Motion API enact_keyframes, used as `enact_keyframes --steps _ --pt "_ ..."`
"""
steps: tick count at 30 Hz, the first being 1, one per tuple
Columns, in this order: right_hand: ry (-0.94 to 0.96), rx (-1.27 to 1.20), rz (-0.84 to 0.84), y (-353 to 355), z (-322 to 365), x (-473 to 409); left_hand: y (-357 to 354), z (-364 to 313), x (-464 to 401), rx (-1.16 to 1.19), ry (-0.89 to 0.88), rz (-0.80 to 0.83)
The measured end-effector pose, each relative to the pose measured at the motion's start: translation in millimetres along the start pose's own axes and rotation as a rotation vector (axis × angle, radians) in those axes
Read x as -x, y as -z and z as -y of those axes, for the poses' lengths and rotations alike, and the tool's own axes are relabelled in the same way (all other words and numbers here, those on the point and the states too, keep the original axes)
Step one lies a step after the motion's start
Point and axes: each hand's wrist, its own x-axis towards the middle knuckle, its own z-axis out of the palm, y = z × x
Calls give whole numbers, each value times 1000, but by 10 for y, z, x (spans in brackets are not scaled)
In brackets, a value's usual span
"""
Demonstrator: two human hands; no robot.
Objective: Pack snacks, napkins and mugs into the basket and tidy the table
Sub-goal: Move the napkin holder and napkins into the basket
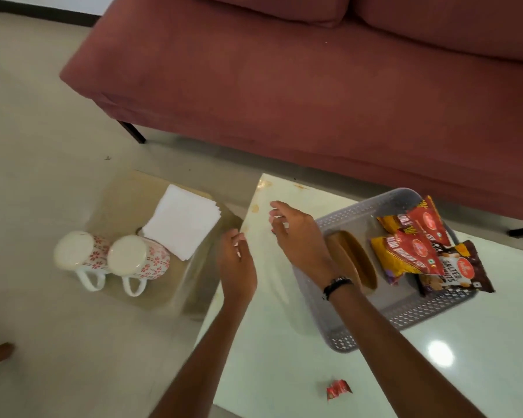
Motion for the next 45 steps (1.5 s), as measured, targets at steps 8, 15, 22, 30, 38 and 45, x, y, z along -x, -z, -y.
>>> enact_keyframes --steps 8,15,22,30,38,45 --pt "-66 -13 165 -1102 388 -723 706 384 -665 -365 -166 51" --pt "-154 -54 185 -1567 358 -1071 752 638 -947 -506 -73 239" --pt "-173 -43 155 -1709 371 -1125 818 666 -1013 -433 2 257" --pt "-66 -84 181 -1725 456 -1073 852 673 -949 -380 -36 271" --pt "39 -159 272 -790 203 -862 835 300 -817 -208 -275 -40" --pt "-67 -441 470 361 135 -482 778 -211 -732 171 83 480"
